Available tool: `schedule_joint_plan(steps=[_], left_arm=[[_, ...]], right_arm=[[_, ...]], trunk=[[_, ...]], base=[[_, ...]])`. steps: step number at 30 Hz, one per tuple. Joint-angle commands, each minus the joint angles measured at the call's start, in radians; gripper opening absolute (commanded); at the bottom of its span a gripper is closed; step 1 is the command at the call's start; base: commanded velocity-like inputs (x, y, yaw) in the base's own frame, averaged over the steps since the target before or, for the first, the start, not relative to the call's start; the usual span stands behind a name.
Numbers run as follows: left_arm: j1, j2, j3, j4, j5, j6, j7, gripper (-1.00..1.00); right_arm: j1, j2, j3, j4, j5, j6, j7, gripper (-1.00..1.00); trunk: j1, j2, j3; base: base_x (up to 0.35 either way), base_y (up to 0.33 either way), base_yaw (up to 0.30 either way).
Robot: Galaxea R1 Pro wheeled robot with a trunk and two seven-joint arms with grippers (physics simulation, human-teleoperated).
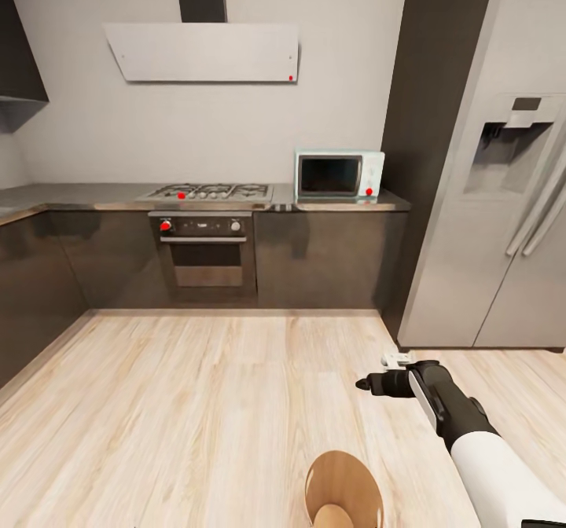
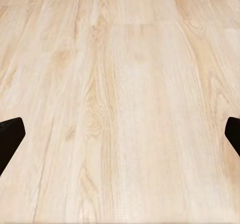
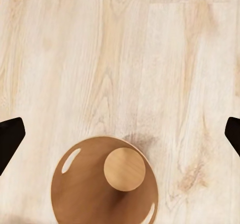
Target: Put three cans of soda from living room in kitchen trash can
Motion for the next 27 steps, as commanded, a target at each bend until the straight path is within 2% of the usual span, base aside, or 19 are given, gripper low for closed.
schedule_joint_plan(steps=[1, 11, 18, 27], left_arm=[[0.000, 0.000, 0.000, 0.001, 0.000, 0.000, 0.000, 1.00], [0.000, 0.000, 0.000, 0.003, 0.000, 0.000, 0.000, 1.00], [0.000, 0.000, -0.003, 0.004, 0.000, -0.001, 0.000, 1.00], [0.000, 0.000, -0.005, 0.003, 0.002, -0.001, 0.000, 1.00]], right_arm=[[0.000, 0.000, 0.000, 0.000, 0.000, 0.000, 0.000, 1.00], [0.001, -0.001, 0.002, 0.009, 0.001, 0.002, -0.002, 1.00], [0.005, -0.001, 0.003, 0.185, 0.008, -0.019, -0.017, 1.00], [0.008, -0.011, 0.005, 0.330, 0.011, -0.107, -0.019, 1.00]], trunk=[[0.004, -0.007, -0.003], [0.042, -0.077, -0.035], [0.069, -0.126, -0.056], [0.104, -0.189, -0.085]], base=[[0.000, 0.000, 0.000], [0.000, 0.000, 0.000], [0.000, 0.000, 0.000], [0.000, 0.000, 0.000]])
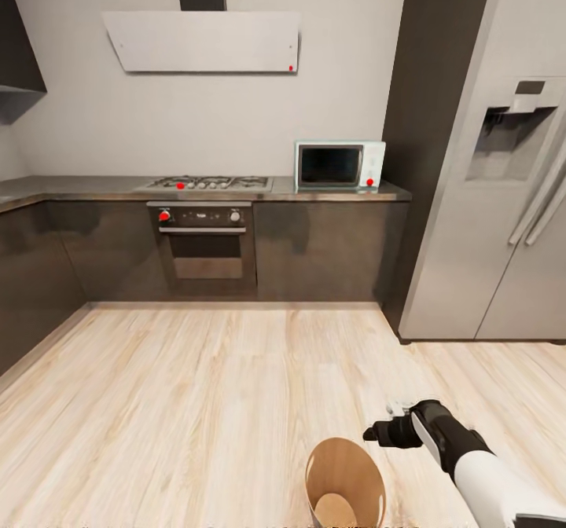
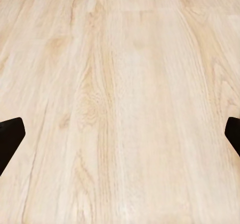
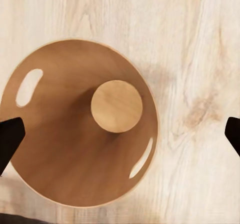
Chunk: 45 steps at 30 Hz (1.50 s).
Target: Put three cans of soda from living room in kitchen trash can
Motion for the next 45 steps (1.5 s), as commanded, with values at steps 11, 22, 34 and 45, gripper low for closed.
schedule_joint_plan(steps=[11, 22, 34, 45], left_arm=[[0.000, 0.000, 0.000, 0.000, 0.000, 0.000, 0.001, 1.00], [0.000, -0.001, 0.000, 0.000, -0.001, 0.000, 0.001, 1.00], [0.000, 0.000, 0.000, 0.000, -0.001, 0.000, 0.000, 1.00], [0.000, -0.001, 0.000, 0.000, -0.003, 0.000, 0.000, 1.00]], right_arm=[[0.001, -0.021, 0.006, 0.079, 0.001, -0.067, -0.002, 1.00], [0.001, -0.042, 0.007, 0.090, 0.001, -0.136, 0.000, 1.00], [0.000, -0.032, 0.008, 0.080, 0.004, -0.133, -0.002, 1.00], [-0.006, -0.037, 0.003, 0.072, 0.001, -0.129, -0.003, 1.00]], trunk=[[0.042, -0.077, -0.035], [0.084, -0.154, -0.069], [0.130, -0.238, -0.107], [0.173, -0.315, -0.141]], base=[[0.000, 0.000, 0.000], [0.000, 0.000, 0.000], [0.000, 0.000, 0.000], [0.000, 0.000, 0.000]])
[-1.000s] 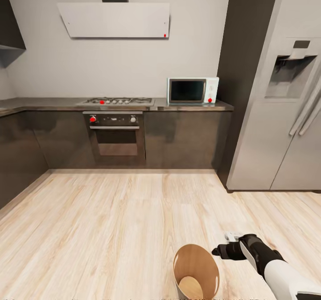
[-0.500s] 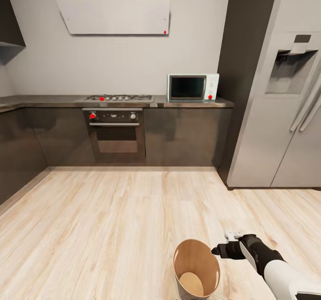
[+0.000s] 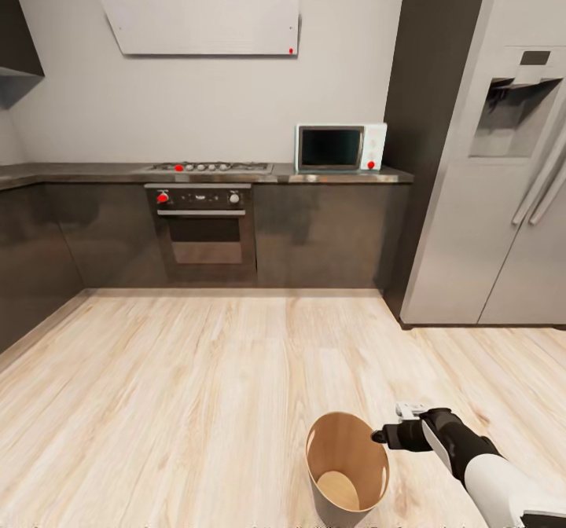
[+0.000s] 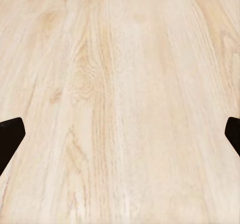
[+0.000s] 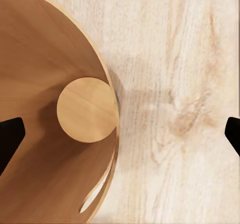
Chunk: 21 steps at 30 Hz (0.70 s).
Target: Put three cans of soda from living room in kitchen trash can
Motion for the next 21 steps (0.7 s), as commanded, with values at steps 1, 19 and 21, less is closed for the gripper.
schedule_joint_plan(steps=[1, 19, 21], left_arm=[[0.000, 0.000, 0.000, 0.000, 0.000, 0.000, 0.000, 1.00], [0.000, 0.000, -0.001, 0.000, 0.003, 0.000, 0.000, 1.00], [0.000, 0.000, -0.001, 0.000, 0.003, 0.000, 0.000, 1.00]], right_arm=[[-0.001, -0.001, -0.001, 0.000, 0.000, 0.000, 0.000, 1.00], [-0.008, 0.008, 0.007, -0.030, 0.005, 0.003, 0.003, 1.00], [-0.008, 0.008, 0.008, -0.031, 0.005, 0.003, 0.004, 1.00]], trunk=[[0.004, -0.007, -0.003], [0.026, -0.039, -0.070], [0.026, -0.039, -0.078]], base=[[0.000, 0.000, 0.000], [0.000, 0.000, 0.000], [0.000, 0.000, 0.000]])
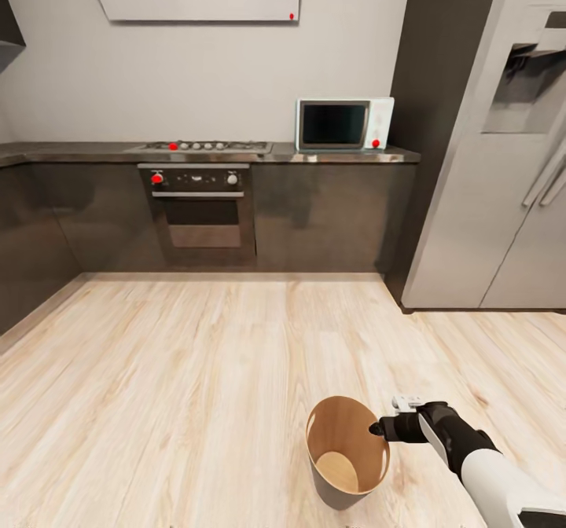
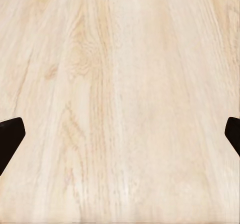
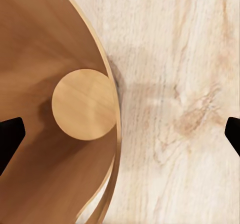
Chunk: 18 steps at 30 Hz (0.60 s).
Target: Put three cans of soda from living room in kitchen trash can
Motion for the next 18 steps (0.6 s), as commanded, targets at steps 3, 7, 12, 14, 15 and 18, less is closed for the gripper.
schedule_joint_plan(steps=[3, 7, 12, 14, 15, 18], left_arm=[[0.000, 0.000, 0.001, 0.000, 0.000, 0.001, 0.000, 1.00], [0.000, 0.000, 0.001, 0.000, 0.000, 0.001, 0.000, 1.00], [0.000, 0.000, 0.001, 0.000, 0.000, 0.001, 0.000, 1.00], [0.000, 0.000, 0.001, 0.000, 0.000, 0.001, 0.000, 1.00], [0.000, 0.000, 0.001, 0.000, 0.000, 0.001, 0.000, 1.00], [0.000, 0.000, 0.001, 0.000, 0.000, 0.001, 0.000, 1.00]], right_arm=[[0.000, 0.001, 0.001, -0.001, 0.000, 0.000, 0.000, 1.00], [0.000, 0.000, 0.001, -0.002, 0.000, 0.000, 0.000, 1.00], [0.000, -0.001, 0.000, -0.002, 0.000, -0.001, 0.001, 1.00], [0.000, -0.001, 0.000, -0.002, 0.000, -0.001, 0.001, 1.00], [0.000, -0.001, 0.000, -0.002, 0.000, -0.001, 0.001, 1.00], [0.000, -0.003, -0.001, -0.003, 0.000, -0.001, 0.001, 1.00]], trunk=[[0.001, -0.001, -0.012], [0.003, -0.002, -0.027], [0.005, -0.003, -0.047], [0.006, -0.003, -0.054], [0.007, -0.004, -0.058], [0.008, -0.004, -0.070]], base=[[0.000, 0.000, 0.000], [0.000, 0.000, 0.000], [0.000, 0.000, 0.000], [0.000, 0.000, 0.000], [0.000, 0.000, 0.000], [0.000, 0.000, 0.000]])
